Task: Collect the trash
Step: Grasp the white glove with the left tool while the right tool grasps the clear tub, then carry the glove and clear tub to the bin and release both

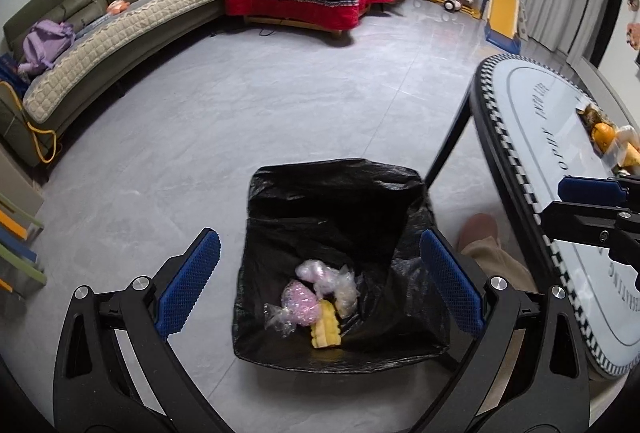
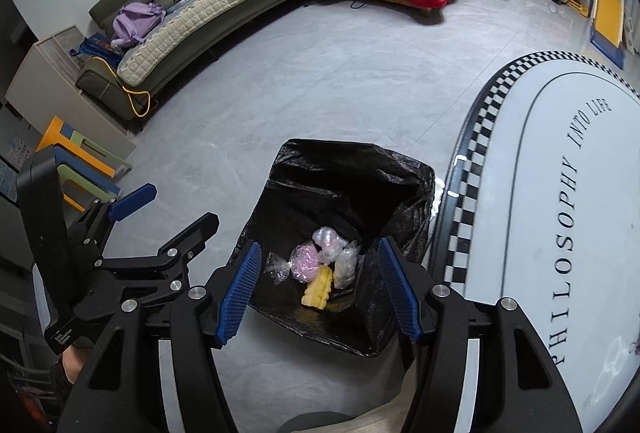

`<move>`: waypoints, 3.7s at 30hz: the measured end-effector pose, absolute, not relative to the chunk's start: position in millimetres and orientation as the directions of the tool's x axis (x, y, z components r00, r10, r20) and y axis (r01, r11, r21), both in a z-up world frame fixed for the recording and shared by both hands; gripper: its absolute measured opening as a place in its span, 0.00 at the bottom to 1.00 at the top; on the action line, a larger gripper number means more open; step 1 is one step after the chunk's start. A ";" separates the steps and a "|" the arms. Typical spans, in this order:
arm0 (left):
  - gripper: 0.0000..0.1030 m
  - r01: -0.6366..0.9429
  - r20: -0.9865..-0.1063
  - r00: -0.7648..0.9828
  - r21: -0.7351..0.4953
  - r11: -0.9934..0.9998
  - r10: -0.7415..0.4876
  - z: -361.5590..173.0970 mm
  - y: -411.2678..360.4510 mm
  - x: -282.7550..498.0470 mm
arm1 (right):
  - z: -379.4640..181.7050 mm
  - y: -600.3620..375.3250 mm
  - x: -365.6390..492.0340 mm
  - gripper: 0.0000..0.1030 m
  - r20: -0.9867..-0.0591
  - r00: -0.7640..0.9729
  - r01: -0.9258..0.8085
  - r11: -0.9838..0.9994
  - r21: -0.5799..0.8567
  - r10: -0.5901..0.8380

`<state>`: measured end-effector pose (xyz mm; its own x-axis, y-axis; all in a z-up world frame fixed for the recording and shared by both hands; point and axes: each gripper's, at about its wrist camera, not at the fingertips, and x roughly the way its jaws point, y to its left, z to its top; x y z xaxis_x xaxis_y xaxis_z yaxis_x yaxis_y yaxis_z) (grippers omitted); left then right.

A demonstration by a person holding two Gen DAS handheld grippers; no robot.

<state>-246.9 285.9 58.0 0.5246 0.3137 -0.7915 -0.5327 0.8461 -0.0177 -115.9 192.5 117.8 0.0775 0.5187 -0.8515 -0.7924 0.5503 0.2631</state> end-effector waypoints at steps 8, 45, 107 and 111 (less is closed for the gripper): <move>0.94 -0.427 -0.782 0.582 -0.062 0.902 0.222 79.3 248.2 -206.2 | 137.3 143.4 -92.6 0.61 -0.835 0.144 -0.750 0.609 0.259 0.532; 0.94 0.163 -0.793 0.588 -0.079 0.983 -0.161 138.6 -23.7 57.1 | 156.4 -192.6 105.1 0.63 -0.847 0.464 -0.215 0.961 0.174 0.257; 0.21 0.230 -0.763 0.583 -0.174 0.958 -0.279 169.0 -37.9 61.4 | 167.1 -193.3 88.5 0.06 -0.867 0.461 -0.156 0.979 0.130 0.188; 0.21 0.200 -0.752 0.604 -0.176 0.964 -0.263 173.8 -7.6 39.3 | 172.4 -161.9 69.1 0.06 -0.865 0.454 -0.216 0.968 0.128 0.216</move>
<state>39.3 -7.6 173.8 0.6043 -0.2627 -0.7522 0.2004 0.9638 -0.1756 69.1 -161.9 172.4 0.4535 0.2159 -0.8647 -0.2158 0.9680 0.1285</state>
